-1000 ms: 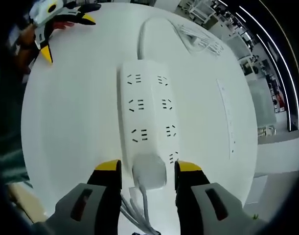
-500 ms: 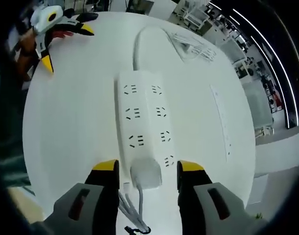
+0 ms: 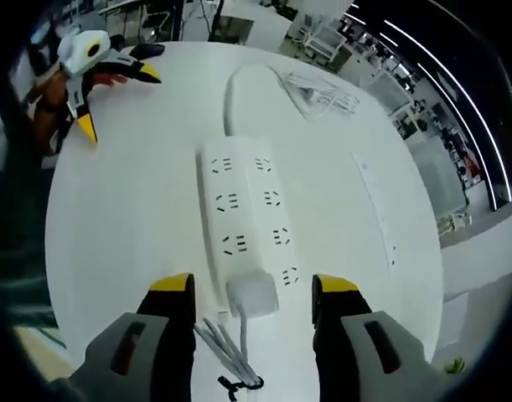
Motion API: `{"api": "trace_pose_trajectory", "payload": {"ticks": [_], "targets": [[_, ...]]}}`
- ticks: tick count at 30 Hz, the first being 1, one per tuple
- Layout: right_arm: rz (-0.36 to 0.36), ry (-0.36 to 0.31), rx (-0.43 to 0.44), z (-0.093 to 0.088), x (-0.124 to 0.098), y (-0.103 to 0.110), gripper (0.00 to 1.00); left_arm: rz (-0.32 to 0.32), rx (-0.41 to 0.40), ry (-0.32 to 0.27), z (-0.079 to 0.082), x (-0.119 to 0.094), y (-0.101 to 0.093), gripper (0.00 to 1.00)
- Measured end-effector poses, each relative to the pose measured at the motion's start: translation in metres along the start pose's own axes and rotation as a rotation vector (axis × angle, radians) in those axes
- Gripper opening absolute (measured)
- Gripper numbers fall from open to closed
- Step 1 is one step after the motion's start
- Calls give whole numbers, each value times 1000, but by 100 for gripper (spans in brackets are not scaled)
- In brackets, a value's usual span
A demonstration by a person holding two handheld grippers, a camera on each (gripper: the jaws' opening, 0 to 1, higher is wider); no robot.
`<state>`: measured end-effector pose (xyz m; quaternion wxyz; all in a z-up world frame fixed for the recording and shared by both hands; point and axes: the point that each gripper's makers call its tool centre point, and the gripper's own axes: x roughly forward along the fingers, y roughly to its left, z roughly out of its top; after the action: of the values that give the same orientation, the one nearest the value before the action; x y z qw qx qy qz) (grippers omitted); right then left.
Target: Straighten the power strip on the desk, plug the charger into it
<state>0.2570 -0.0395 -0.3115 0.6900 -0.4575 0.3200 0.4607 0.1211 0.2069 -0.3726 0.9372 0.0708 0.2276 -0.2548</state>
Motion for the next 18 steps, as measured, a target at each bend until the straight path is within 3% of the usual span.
{"api": "trace_pose_trajectory", "payload": {"ticks": [18], "targets": [[-58,-116,29,-1,-11,0,67,-7,16,6,3,2,-7,96]]}}
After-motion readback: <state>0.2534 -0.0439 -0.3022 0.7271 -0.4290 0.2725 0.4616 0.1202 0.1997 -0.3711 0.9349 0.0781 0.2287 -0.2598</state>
